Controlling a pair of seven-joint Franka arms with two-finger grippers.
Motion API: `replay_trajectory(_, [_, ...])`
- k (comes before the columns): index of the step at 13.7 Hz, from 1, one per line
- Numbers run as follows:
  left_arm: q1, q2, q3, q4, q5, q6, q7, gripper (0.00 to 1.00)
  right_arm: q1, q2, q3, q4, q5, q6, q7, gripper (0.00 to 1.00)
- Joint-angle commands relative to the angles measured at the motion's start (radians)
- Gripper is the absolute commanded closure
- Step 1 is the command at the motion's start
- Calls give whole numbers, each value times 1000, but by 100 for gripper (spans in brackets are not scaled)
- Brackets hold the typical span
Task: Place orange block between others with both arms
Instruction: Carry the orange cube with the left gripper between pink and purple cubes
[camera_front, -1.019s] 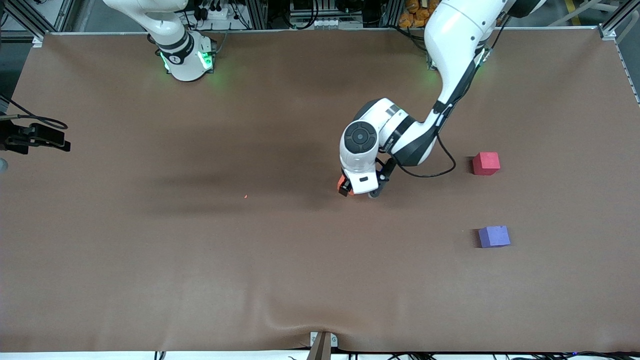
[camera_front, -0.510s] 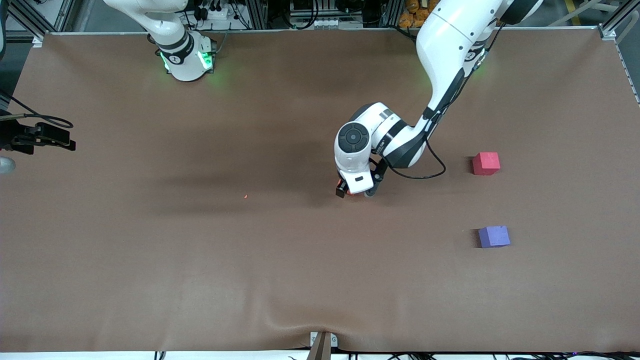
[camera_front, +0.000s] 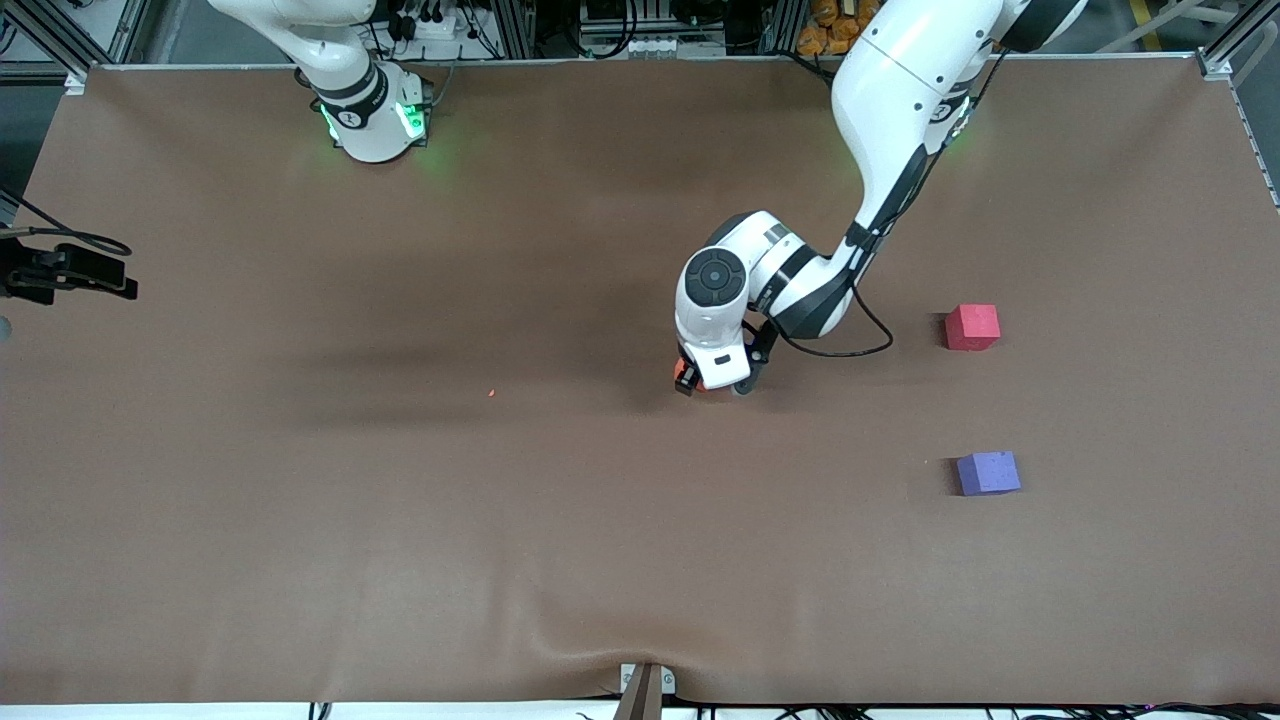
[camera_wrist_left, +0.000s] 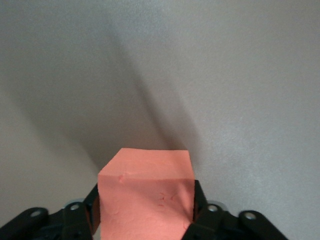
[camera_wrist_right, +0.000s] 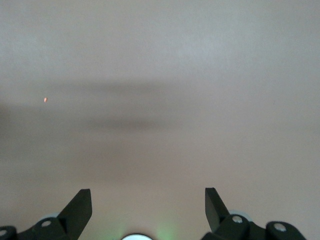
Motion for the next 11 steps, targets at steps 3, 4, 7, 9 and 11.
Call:
replay_trajectory(3, [96, -79, -3, -2, 32, -41, 148, 100, -30, 2, 24, 23, -12, -39, -5, 0])
replay_trajectory(4, [126, -111, -5, 0, 21, -85, 218, 100, -30, 2, 24, 37, -17, -41, 0, 0])
replay_trajectory(7, [220, -203, -8, -7, 6, -229, 440, 100, -26, 2, 24, 50, -9, -41, 0, 0])
replay_trajectory(9, [301, -240, -8, -11, -16, -306, 618, 100, -24, 1, 26, 69, -5, -41, 2, 0])
replay_trajectory(11, [398, -263, -8, -13, -22, -409, 837, 100, -26, 1, 26, 77, -3, -48, 0, 0])
